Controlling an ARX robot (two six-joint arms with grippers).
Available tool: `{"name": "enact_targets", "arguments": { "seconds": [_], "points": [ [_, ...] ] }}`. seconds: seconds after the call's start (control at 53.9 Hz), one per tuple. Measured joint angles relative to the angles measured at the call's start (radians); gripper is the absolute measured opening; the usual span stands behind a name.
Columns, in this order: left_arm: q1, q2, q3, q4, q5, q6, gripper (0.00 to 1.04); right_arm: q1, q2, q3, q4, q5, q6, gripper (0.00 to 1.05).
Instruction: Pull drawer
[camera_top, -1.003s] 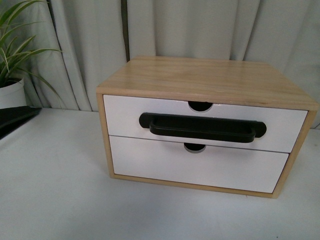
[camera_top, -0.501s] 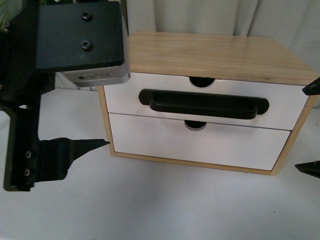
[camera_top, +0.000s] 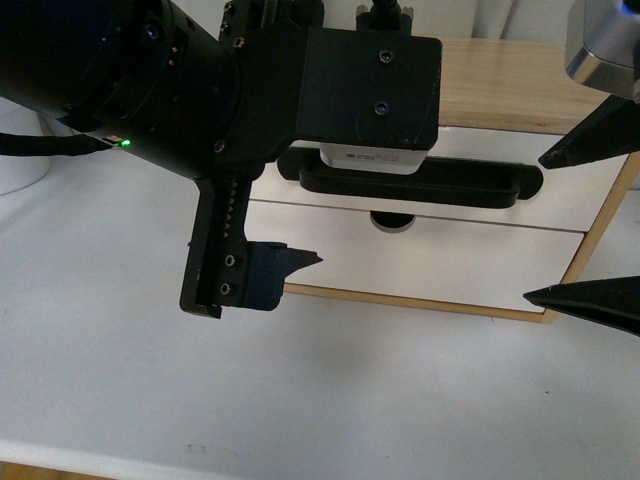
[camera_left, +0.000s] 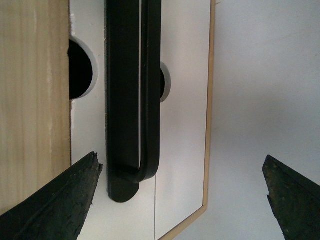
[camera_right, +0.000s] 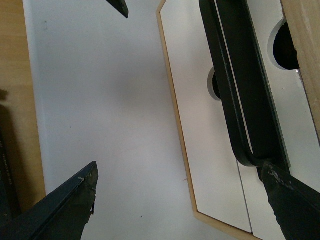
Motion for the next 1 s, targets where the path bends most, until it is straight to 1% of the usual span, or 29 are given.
{"name": "enact_targets", "arguments": {
  "seconds": [0.371, 1.003],
  "points": [
    [-0.014, 0.087, 0.074, -0.014, -0.014, 0.019, 0.99, -0.001, 0.054, 0.04, 0.026, -0.001, 0.002, 0.96],
    [-0.011, 0.183, 0.15, -0.064, -0.03, 0.057, 0.99, 0.036, 0.152, 0.088, 0.07, 0.011, 0.016, 0.96]
  ]
}}
